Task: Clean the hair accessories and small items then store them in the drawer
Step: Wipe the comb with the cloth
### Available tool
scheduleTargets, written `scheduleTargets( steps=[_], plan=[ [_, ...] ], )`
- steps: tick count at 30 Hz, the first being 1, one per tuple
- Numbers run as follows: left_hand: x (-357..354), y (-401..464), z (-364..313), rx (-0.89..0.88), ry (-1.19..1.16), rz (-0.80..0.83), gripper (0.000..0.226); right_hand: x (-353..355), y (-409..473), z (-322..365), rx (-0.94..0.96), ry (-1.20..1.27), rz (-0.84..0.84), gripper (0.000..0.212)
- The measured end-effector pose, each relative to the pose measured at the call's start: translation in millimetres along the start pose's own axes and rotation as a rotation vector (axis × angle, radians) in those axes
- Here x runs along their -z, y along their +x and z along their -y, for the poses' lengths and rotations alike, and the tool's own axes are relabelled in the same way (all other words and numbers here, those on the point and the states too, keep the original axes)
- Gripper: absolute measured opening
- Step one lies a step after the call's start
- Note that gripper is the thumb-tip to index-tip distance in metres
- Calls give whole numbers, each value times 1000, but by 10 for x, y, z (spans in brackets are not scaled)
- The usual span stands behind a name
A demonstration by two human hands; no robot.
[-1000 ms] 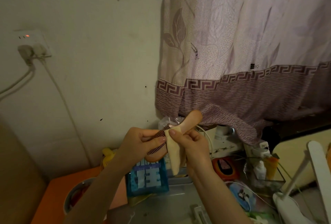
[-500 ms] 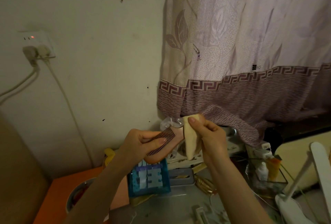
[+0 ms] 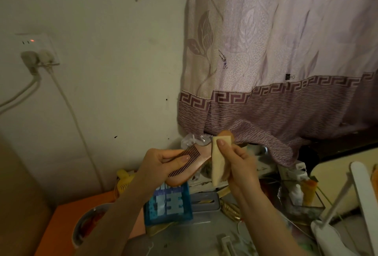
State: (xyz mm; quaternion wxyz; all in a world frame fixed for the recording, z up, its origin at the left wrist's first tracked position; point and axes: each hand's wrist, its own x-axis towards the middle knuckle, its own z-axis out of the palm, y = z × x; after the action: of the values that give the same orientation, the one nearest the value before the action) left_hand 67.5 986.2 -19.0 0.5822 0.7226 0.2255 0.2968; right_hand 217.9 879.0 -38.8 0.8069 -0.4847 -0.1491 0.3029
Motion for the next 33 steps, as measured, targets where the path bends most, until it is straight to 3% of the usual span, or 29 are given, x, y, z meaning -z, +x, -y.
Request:
scheduleTargets(
  steps=[5, 11, 15, 19, 24, 27, 33],
  plan=[
    [-51, 8, 11, 22, -78, -95, 27, -98, -105, -173, -49, -43, 82, 36],
    [-25, -3, 13, 8, -49, -106, 25, -125, -103, -186, -44, -14, 116, 25],
    [57, -10, 23, 16, -63, -58, 34, -64, -66, -72, -21, -41, 87, 34],
    [141, -15, 17, 16, -13, 8, 24, 48, -21, 72, 54, -55, 59, 23],
    [210, 7, 10, -16, 68, 49, 21, 155, 13, 178, 119, -174, 120, 36],
    [253, 40, 20, -39, 118, 66, 21, 175, 22, 205, 101, -212, 178, 13],
    [267, 29, 28, -160, 171, -43, 30, 169, 40, 151, -27, -159, 66, 19]
  ],
)
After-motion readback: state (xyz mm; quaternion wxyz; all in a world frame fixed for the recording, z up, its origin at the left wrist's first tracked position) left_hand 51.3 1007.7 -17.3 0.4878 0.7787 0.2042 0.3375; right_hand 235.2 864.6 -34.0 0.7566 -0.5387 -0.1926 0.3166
